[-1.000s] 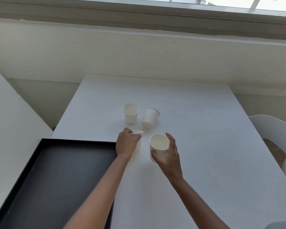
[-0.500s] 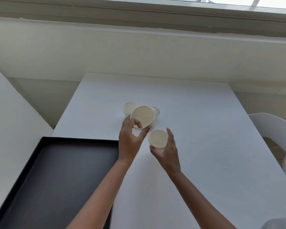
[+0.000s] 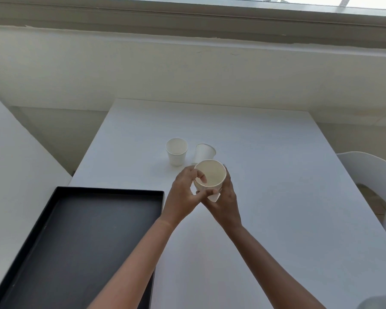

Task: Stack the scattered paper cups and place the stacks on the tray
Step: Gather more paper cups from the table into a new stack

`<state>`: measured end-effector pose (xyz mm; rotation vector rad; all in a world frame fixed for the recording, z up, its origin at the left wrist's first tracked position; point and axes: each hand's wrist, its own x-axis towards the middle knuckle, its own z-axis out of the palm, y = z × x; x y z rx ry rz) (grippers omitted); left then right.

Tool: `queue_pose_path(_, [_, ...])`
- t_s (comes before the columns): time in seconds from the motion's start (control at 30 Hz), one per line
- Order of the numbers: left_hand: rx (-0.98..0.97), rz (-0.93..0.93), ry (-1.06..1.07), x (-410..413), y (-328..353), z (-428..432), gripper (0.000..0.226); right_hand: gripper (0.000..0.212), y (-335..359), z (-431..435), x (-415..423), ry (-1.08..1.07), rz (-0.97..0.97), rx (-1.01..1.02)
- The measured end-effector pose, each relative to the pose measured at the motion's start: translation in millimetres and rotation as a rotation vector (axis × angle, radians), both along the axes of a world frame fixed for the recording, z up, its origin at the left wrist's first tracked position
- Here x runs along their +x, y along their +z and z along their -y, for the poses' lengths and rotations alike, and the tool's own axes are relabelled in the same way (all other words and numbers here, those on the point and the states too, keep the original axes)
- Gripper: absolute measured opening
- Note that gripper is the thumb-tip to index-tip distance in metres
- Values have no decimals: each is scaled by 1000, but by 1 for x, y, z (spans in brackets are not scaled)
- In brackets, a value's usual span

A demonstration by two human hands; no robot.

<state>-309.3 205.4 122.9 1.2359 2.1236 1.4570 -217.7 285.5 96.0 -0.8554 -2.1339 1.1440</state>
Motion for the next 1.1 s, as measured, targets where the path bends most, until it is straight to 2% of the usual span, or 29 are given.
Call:
queue_pose_path(0.1, [45, 40, 8, -5, 3, 0, 43, 92, -1, -1, 0, -37, -4, -25])
queue_pose_path(0.17, [25, -42, 122, -13, 0, -3, 38, 94, -2, -3, 1, -46, 3, -38])
queue_pose_path(0.27, [-174, -239, 261, -33, -4, -10, 32, 94, -5, -4, 4, -65, 7, -42])
queue_pose_path(0.43, [-572, -372, 272, -62, -16, -19, 50, 95, -9, -4, 11, -79, 8, -46])
queue_pose_path(0.73, [-759, -397, 268, -89, -33, -39, 43, 94, -26, -3, 19, -59, 26, -26])
queue_pose_path(0.9, [-668, -336, 349, -89, -31, -43, 29, 93, -28, -2, 28, -52, 23, -32])
queue_pose_path(1.1, [-293, -141, 482, -78, -15, -34, 26, 93, -29, -5, 23, -59, 36, -21])
